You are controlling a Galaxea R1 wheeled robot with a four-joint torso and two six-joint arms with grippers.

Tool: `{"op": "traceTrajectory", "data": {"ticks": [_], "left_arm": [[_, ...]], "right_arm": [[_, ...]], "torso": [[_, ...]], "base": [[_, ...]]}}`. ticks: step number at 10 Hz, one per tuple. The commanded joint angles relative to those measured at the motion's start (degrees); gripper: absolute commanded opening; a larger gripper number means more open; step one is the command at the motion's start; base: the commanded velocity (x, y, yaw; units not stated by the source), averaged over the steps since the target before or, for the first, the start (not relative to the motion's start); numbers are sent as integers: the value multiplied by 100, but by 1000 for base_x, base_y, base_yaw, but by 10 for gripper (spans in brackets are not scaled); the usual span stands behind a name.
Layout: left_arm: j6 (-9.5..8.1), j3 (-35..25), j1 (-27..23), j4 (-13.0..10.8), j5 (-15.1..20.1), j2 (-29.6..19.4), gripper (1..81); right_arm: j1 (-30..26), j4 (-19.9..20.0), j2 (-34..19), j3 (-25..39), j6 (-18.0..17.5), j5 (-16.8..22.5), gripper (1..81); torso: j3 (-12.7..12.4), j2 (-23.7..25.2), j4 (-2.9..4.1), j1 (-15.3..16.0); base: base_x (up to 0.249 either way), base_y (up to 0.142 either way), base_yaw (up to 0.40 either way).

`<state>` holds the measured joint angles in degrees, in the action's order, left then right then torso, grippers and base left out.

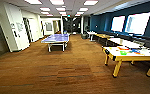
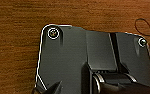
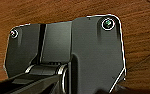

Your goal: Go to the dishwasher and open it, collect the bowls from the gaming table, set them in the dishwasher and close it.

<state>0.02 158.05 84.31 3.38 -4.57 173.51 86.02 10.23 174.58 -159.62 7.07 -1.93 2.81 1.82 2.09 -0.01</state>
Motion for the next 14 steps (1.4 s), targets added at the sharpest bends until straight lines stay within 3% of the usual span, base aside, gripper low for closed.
{"op": "traceTrajectory", "data": {"ticks": [1, 14], "left_arm": [[33, 15, -340, -39, 264, -18, 811], [33, 15, -332, -48, 273, 0, 811]], "right_arm": [[-300, -3, 0, 11, 14, 298, 811], [-291, -3, 0, 11, 14, 298, 811]], "torso": [[0, 0, 0, 1], [0, 0, 0, 1]], "base": [[227, 0, 0], [227, -5, 0]]}}
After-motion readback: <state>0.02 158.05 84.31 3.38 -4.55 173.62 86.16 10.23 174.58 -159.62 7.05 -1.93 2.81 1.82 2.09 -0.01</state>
